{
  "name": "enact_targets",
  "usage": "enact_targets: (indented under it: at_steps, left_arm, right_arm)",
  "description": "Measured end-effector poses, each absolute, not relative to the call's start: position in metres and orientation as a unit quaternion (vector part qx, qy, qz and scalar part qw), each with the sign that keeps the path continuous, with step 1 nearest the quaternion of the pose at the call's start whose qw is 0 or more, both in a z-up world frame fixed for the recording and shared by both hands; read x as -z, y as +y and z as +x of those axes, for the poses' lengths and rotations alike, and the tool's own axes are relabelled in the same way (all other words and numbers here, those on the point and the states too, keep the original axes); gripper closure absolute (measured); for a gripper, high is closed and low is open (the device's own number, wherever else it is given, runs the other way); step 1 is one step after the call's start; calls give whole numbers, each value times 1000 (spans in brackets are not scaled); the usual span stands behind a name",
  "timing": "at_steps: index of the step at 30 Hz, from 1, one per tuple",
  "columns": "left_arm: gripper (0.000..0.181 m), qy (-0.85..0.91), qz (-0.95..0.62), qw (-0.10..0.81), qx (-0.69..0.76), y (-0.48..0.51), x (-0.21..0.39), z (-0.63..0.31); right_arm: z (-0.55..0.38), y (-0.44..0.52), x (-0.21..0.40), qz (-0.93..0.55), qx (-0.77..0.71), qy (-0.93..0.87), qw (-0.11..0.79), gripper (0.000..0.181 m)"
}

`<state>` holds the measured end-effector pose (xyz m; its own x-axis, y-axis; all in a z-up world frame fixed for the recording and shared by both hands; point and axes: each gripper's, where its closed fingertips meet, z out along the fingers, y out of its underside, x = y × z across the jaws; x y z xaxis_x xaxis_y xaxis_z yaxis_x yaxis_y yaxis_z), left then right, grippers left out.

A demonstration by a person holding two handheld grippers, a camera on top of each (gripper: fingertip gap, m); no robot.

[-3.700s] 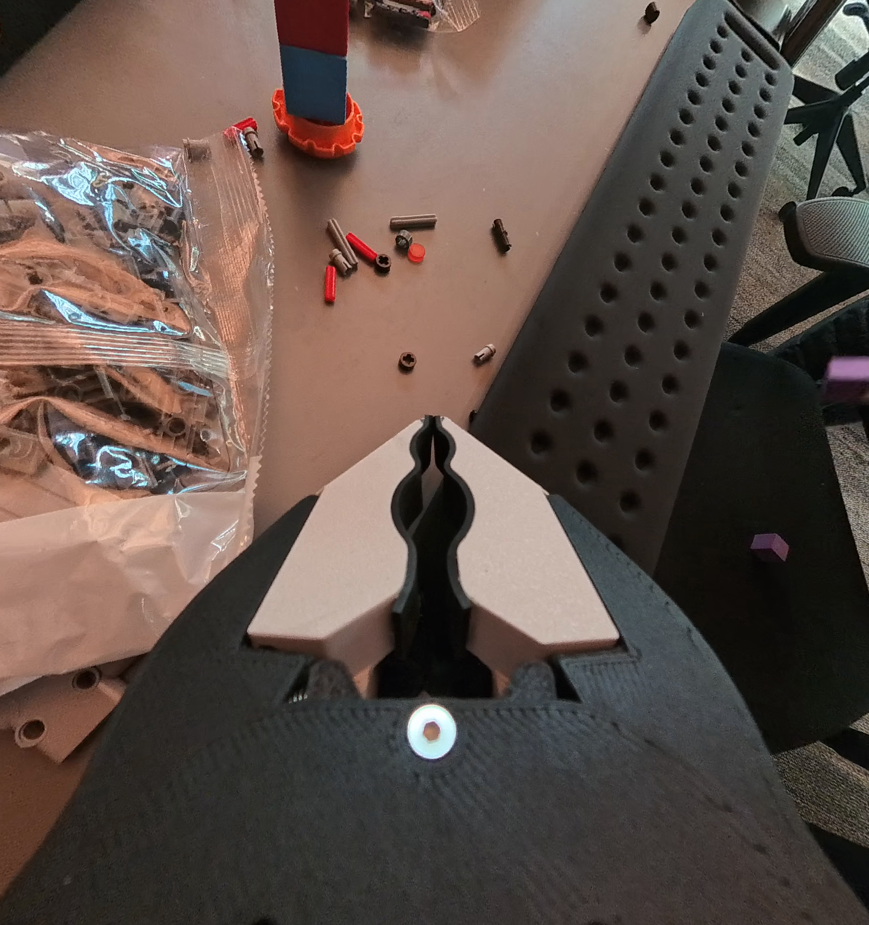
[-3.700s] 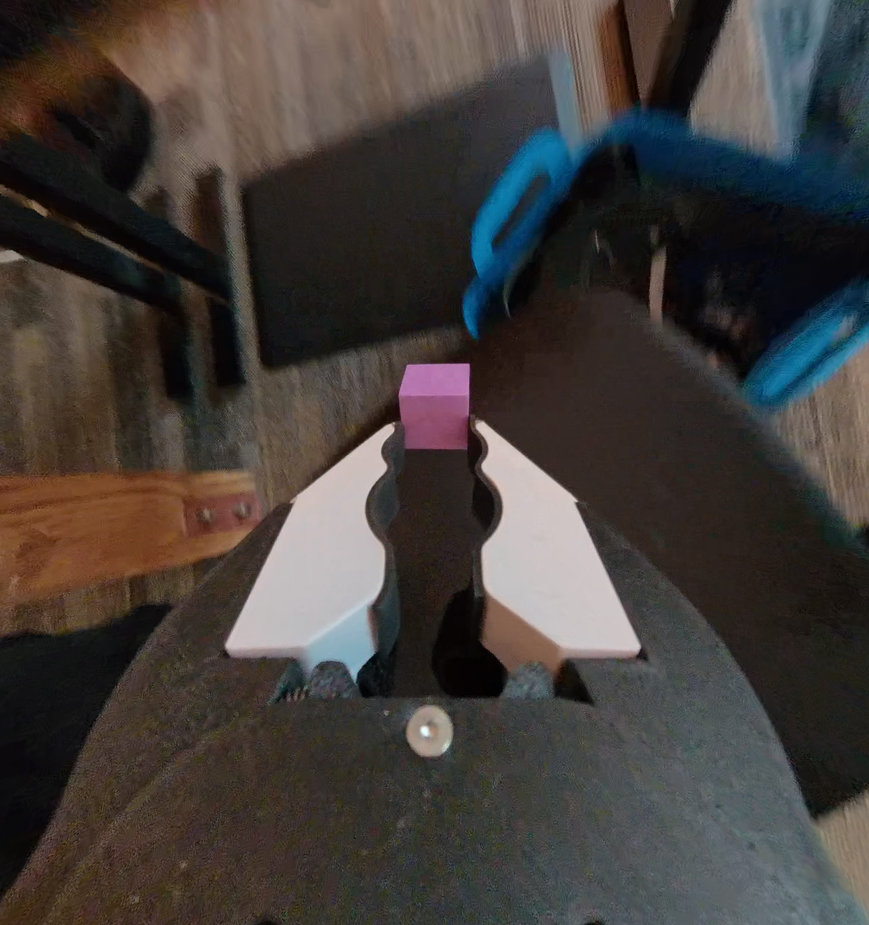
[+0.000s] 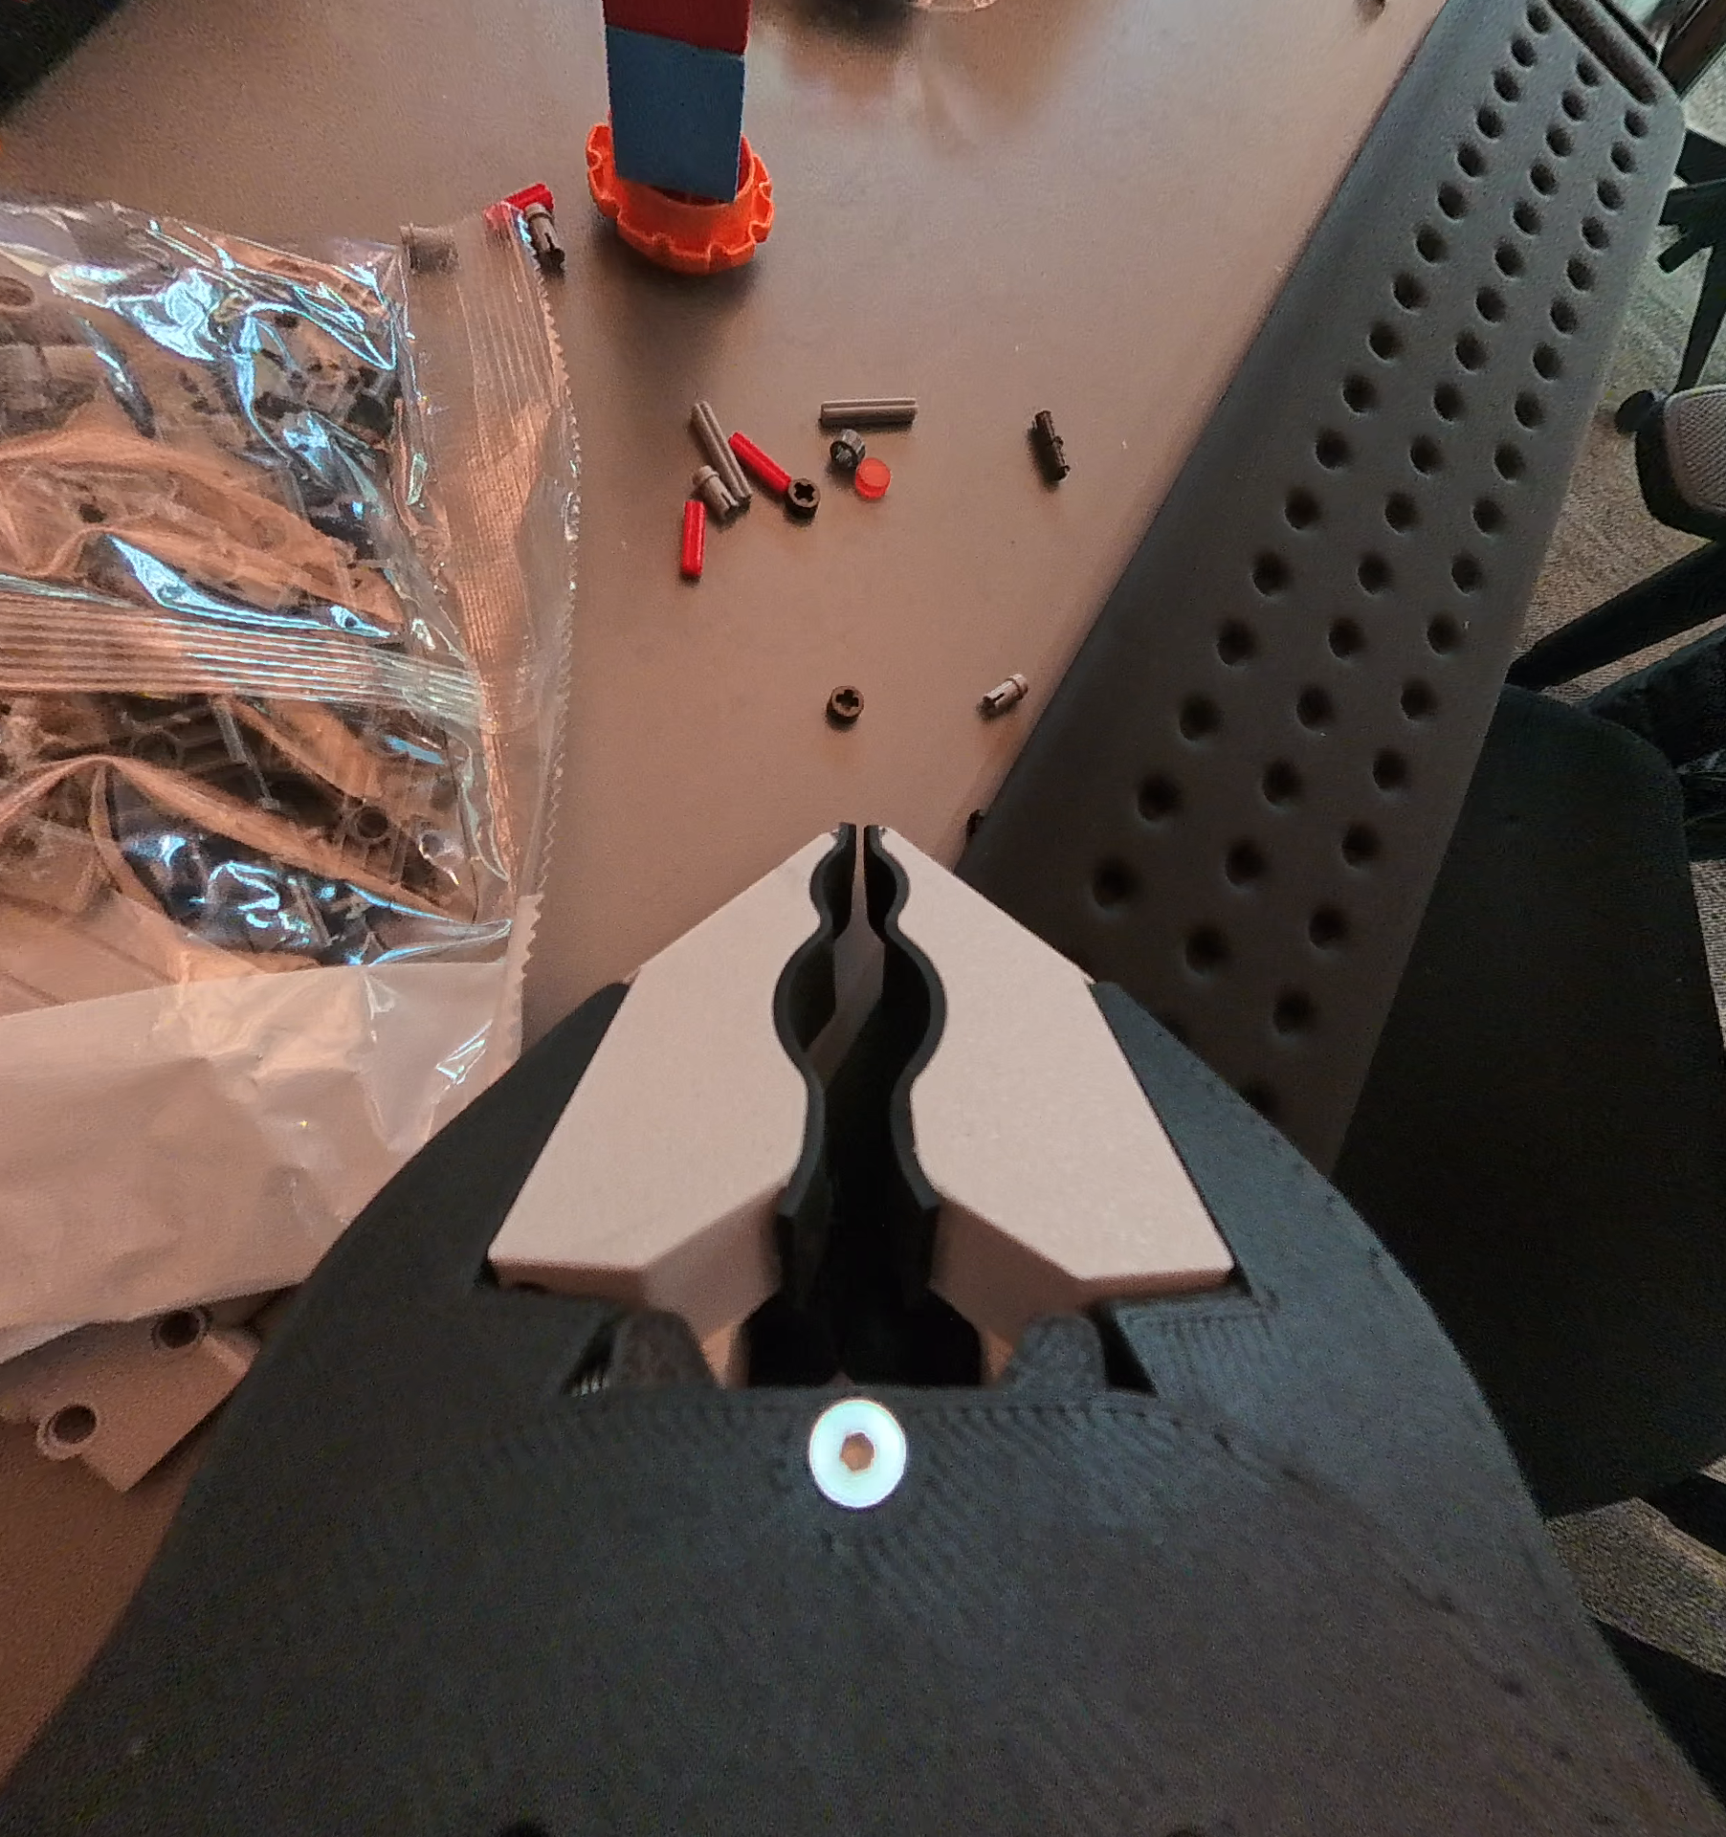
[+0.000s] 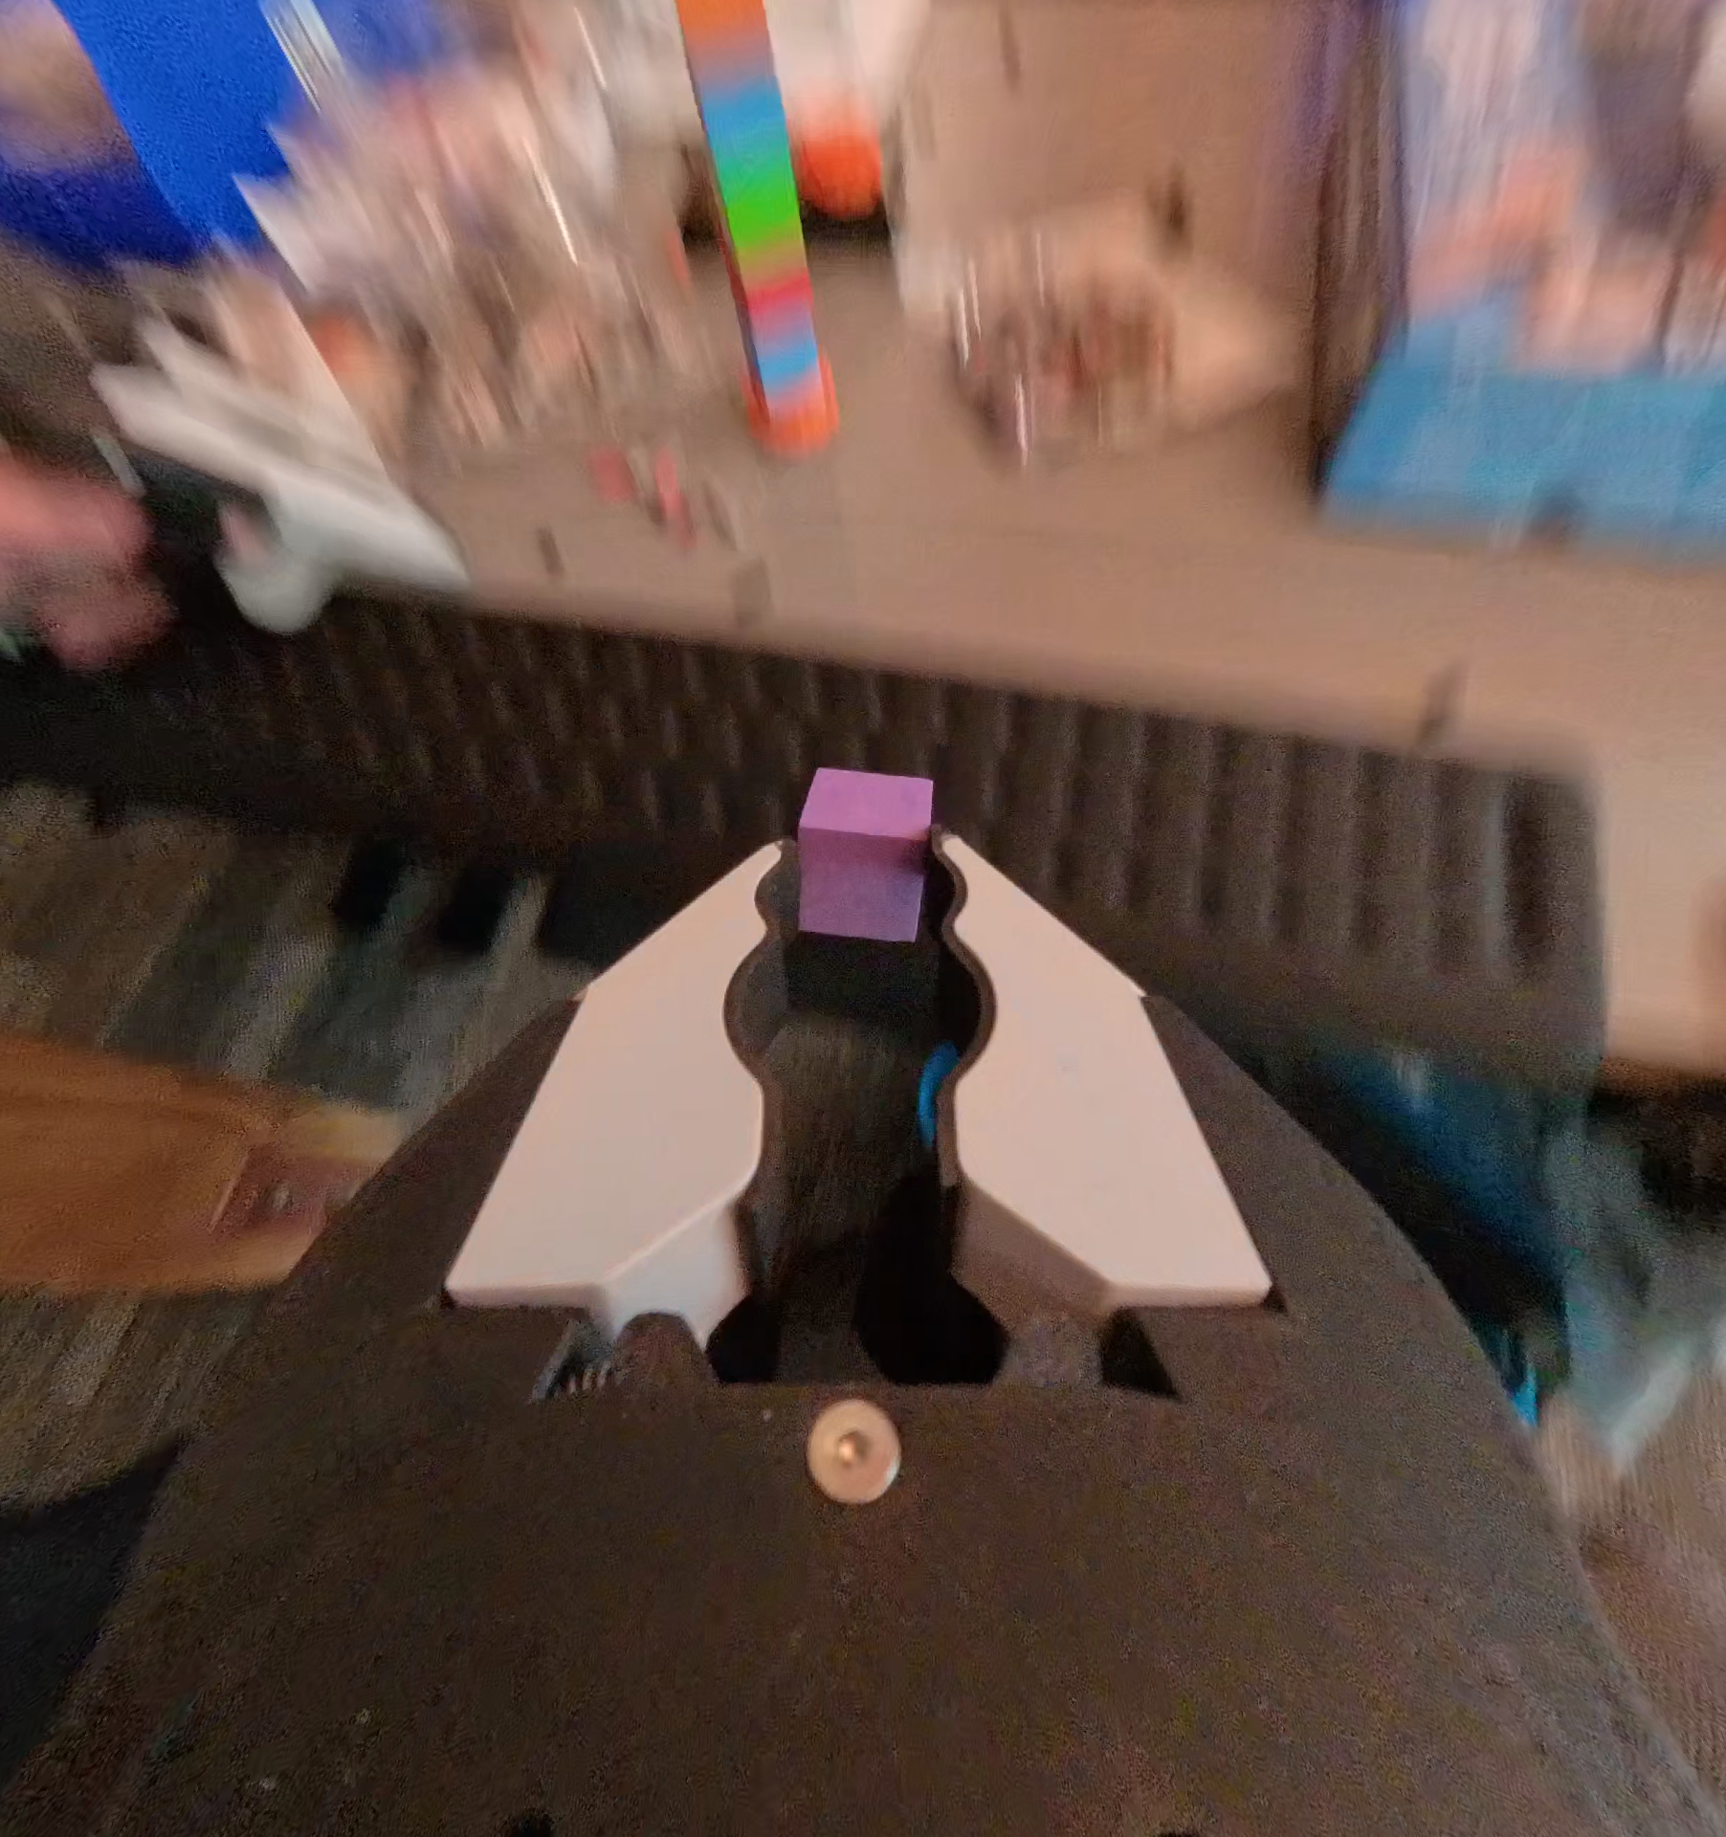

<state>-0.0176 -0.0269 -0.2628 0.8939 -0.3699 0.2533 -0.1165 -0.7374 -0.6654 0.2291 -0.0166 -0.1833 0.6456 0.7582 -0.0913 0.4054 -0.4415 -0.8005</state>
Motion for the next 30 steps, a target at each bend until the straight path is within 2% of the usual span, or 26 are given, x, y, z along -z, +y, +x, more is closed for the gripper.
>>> enact_targets:
  at_steps: [4, 9, 16, 30]
  left_arm:
    - [180, 133, -914, 335, 187, -27, 264, -18]
    - [180, 132, -915, 331, 189, -27, 265, -18]
    - [178, 128, -916, 326, 196, -27, 266, -18]
    - [177, 126, -915, 326, 204, -27, 266, -17]
  right_arm:
    - [129, 52, 86, -718, -293, -391, 496, 157]
    - [45, 98, 41, -654, -349, -396, 542, 158]
    - [3, 119, 57, -648, -367, -396, 537, 158]
    - [-7, 125, 86, -663, -354, -388, 533, 158]
